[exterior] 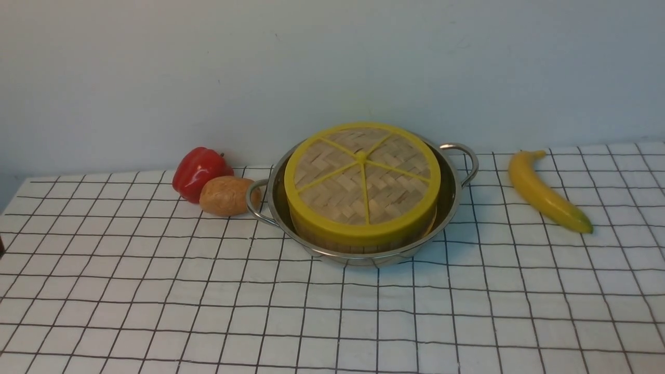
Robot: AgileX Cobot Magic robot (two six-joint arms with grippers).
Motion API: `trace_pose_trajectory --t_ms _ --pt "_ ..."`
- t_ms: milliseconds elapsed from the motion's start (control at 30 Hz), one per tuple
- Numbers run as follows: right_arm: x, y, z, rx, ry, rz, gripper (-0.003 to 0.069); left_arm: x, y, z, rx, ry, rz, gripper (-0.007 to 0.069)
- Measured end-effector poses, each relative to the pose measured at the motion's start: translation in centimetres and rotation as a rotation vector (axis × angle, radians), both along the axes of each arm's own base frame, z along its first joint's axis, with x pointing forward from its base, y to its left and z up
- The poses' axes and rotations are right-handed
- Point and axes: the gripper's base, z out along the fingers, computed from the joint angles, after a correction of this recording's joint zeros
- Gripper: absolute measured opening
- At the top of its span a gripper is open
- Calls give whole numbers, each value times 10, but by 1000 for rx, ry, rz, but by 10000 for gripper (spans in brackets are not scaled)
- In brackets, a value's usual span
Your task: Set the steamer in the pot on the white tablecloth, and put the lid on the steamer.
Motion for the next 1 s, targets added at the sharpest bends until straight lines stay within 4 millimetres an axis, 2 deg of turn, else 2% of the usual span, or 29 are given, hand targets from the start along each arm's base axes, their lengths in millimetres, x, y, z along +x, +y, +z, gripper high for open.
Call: trace_pose_trajectory --t_ms 633,767,967,1000 --pt "0 0 0 23 2 0 146 0 0 0 1 0 0 216" --pt "0 0 0 23 2 0 155 1 2 -1 65 -19 6 230" --pt "0 0 0 25 1 0 174 2 9 -43 146 28 99 243" --pt "0 0 0 25 1 0 178 6 10 -63 157 50 145 243"
